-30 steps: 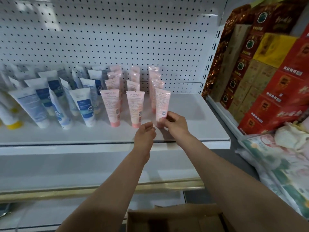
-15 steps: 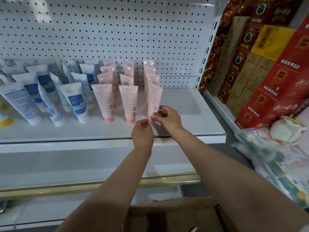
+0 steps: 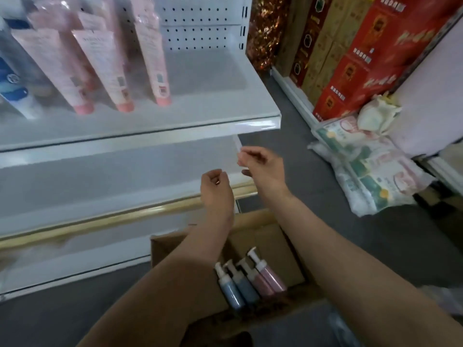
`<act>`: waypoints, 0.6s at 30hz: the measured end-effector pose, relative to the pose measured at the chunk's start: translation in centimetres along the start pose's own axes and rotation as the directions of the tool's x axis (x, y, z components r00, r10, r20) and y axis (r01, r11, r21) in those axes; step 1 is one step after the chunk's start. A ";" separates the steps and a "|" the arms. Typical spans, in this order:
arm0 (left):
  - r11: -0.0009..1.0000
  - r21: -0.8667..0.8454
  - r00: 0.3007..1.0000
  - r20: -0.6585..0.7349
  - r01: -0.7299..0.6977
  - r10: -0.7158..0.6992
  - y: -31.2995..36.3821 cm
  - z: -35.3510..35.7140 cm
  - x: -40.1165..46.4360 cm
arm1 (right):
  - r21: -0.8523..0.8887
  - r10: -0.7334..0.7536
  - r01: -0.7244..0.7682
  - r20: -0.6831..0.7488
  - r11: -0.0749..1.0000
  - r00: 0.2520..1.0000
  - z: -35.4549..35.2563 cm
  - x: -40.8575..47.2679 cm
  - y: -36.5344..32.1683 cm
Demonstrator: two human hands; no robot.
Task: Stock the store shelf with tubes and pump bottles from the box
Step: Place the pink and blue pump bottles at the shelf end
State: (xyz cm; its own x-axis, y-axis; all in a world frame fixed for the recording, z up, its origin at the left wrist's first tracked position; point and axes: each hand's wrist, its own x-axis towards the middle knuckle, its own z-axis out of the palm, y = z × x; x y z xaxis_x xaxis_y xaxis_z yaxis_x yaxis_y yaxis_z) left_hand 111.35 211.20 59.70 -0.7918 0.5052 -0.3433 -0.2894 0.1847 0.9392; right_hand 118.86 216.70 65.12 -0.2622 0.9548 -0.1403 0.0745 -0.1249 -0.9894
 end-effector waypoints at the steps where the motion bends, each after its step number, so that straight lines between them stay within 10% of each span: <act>1: 0.998 0.053 0.999 0.017 0.041 -0.041 -2.0 0.3 -0.6 | -0.024 0.049 -0.050 -0.024 0.998 0.998 -1.2 -0.4 1.8; 15: 0.651 0.497 0.787 -0.112 0.574 -0.607 -25.7 -3.2 -3.3 | -0.460 0.704 -0.667 -0.119 0.586 0.700 -12.9 -5.1 28.2; 18: 0.558 0.712 0.822 -0.046 0.425 -0.568 -28.6 -3.9 -2.0 | -0.504 0.717 -0.675 -0.148 0.538 0.682 -12.2 -4.5 32.2</act>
State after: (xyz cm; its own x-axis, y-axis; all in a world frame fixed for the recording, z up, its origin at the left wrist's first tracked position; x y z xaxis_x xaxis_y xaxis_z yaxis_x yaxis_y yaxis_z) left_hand 119.07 201.59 33.51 -0.5109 0.2716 -0.8156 -0.1152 0.9186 0.3780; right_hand 134.23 211.67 34.39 0.0172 0.6013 -0.7989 0.7023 -0.5760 -0.4184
